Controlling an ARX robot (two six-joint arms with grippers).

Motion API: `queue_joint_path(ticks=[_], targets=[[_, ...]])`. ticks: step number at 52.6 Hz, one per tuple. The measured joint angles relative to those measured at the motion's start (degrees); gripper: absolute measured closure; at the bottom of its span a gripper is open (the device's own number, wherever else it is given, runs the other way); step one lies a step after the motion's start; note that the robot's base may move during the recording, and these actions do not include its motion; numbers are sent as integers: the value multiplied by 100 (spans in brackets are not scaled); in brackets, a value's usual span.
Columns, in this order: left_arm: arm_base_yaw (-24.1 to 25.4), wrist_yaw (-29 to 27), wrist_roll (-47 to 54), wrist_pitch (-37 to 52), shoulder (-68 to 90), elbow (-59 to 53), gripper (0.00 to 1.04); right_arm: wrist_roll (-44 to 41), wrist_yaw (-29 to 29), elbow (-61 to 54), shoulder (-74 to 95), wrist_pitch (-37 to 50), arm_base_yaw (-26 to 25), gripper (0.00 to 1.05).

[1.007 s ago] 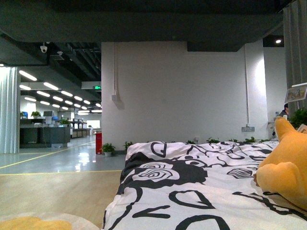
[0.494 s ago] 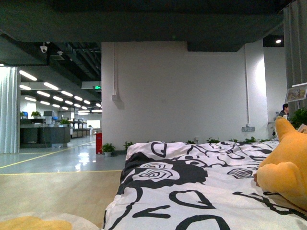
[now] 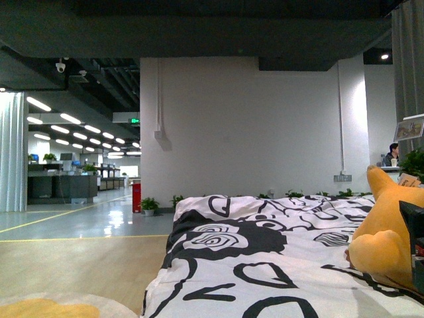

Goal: Put away toys

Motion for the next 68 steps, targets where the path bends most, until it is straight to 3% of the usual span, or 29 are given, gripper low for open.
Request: queue_joint_path(ticks=[23, 35, 56, 68], targets=[[0, 0, -2, 0, 0, 0, 6, -704, 363, 142, 483, -31, -555, 7], [0, 0, -2, 0, 0, 0, 6, -717, 302, 247, 498, -332, -553, 7], [0, 0, -2, 0, 0, 0, 6, -363, -120, 402, 208, -1311, -442, 65], [0, 0, -2, 0, 0, 0, 6, 704, -1099, 490, -363, -2288, -667, 92]])
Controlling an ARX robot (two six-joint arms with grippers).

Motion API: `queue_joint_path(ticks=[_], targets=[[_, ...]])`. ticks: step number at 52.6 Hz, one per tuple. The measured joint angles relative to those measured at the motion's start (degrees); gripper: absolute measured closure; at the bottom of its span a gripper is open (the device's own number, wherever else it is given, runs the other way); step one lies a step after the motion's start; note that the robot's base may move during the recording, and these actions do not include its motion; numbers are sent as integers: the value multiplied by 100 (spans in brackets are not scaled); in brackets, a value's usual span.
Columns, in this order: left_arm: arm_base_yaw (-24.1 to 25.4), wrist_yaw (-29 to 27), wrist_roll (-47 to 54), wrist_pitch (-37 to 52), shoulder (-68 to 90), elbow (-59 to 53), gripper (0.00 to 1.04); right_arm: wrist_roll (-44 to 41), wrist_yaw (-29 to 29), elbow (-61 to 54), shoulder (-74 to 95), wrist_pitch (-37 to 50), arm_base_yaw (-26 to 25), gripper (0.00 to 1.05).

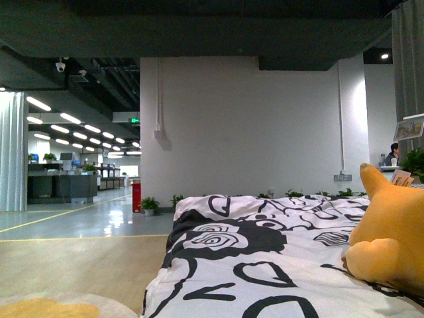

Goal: Put away toys

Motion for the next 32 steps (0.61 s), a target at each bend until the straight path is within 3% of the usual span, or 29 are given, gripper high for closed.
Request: queue_joint_path(ticks=[19, 32], targets=[[0, 0, 0, 0, 0, 0, 6, 2124, -2350, -116, -1657, -1189, -721, 97], [0, 0, 2, 0, 0, 0, 6, 2813, -2785, -529, -2820, -1609, -1117, 97]])
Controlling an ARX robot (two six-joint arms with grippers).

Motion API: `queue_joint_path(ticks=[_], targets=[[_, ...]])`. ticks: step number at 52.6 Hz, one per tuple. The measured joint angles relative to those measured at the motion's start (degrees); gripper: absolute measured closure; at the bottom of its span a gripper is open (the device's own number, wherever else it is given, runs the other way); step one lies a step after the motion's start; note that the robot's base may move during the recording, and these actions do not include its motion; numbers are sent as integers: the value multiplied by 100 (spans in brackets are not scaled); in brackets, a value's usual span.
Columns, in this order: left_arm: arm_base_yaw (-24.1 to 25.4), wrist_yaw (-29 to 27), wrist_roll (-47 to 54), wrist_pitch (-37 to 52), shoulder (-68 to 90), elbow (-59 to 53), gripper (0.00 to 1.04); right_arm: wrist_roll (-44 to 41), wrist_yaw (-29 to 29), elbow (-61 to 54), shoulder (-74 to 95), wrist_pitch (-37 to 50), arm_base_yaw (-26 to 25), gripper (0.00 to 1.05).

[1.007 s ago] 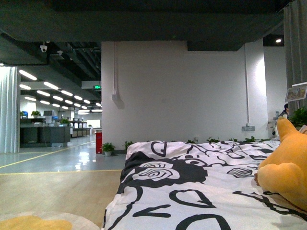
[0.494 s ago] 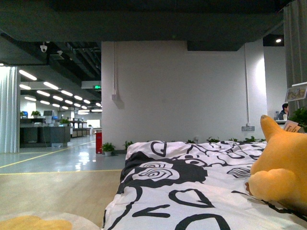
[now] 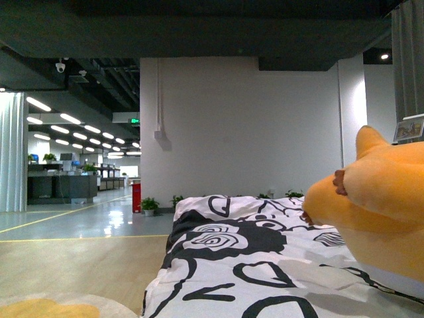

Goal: Put away toys

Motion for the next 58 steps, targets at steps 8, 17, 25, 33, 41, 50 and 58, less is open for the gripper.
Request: queue_joint_path(ticks=[8, 17, 25, 33, 41, 50, 58], targets=[[0, 0, 0, 0, 0, 0, 6, 98, 50, -245, -496, -323, 4, 97], [0, 0, -2, 0, 0, 0, 6, -24, 278, -317, -564, -492, 103, 97], [0, 0, 0, 0, 0, 0, 6, -33, 278, -317, -579, -492, 105, 97], [0, 0, 0, 0, 0, 0, 6, -33, 278, -317, -579, -492, 105, 97], [0, 0, -2, 0, 0, 0, 6, -35, 278, -317, -579, -492, 105, 97], [0, 0, 0, 0, 0, 0, 6, -35, 278, -317, -579, -492, 105, 97], [0, 0, 0, 0, 0, 0, 6, -35, 278, -317, -579, -492, 105, 97]])
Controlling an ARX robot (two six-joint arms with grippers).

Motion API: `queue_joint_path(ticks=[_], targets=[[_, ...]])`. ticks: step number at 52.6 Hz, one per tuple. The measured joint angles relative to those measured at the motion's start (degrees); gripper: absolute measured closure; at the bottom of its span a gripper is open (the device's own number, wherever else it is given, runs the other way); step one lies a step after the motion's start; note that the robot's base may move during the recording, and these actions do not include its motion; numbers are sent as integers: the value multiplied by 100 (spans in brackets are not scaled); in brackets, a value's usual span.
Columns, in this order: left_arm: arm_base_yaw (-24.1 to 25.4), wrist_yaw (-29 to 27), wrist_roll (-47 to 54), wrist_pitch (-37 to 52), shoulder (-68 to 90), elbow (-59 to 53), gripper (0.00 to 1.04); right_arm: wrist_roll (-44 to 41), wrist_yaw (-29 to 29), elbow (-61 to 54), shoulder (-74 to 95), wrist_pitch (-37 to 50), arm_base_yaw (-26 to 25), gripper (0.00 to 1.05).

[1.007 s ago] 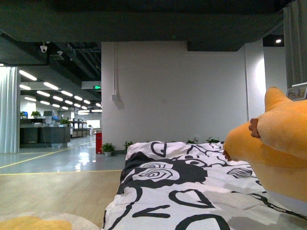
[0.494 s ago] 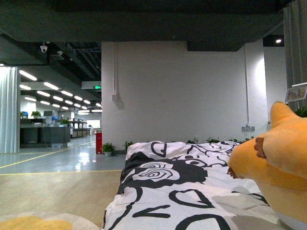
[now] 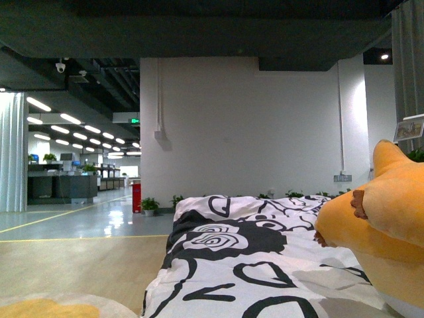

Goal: Put away toys

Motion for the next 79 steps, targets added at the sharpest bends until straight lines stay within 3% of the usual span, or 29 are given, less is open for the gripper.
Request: queue_joint_path(ticks=[23, 29, 33, 45, 79], targets=[[0, 0, -2, 0, 0, 0, 6, 0, 7, 0, -2, -2, 2, 97], [0, -2, 0, 0, 0, 0, 6, -953, 1233, 61, -267, -1139, 275, 97], [0, 0, -2, 0, 0, 0, 6, -1456, 1458, -138, -435, -1207, 302, 97], [0, 2, 0, 0, 0, 0, 6, -1864, 1482, -748, -957, -1012, 317, 97], [0, 4, -2, 0, 0, 0, 6, -1932, 1534, -1679, -2345, -1250, 317, 97]])
